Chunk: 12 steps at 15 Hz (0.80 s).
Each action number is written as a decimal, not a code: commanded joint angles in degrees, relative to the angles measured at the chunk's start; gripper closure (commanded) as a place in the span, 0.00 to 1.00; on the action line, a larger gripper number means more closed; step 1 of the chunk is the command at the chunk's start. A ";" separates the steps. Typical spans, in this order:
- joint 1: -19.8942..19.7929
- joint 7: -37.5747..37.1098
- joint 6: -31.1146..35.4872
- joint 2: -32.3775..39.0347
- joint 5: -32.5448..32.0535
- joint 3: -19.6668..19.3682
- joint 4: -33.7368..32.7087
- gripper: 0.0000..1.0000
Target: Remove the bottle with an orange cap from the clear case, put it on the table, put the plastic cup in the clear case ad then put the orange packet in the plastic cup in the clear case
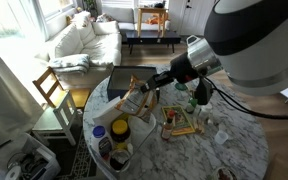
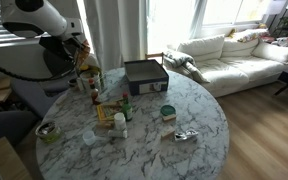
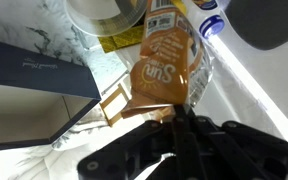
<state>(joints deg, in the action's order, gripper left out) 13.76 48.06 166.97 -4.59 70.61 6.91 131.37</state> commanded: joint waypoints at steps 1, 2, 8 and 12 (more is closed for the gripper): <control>1.75 14.41 3.33 1.47 11.04 0.33 -0.16 1.00; 1.86 18.19 4.16 1.99 13.83 0.39 -0.27 1.00; 1.91 41.12 9.91 5.36 30.83 0.67 -3.35 1.00; 1.70 55.80 11.05 7.20 44.80 0.41 -6.60 1.00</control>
<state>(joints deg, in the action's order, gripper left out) 15.34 94.35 176.24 0.54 106.44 7.32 127.67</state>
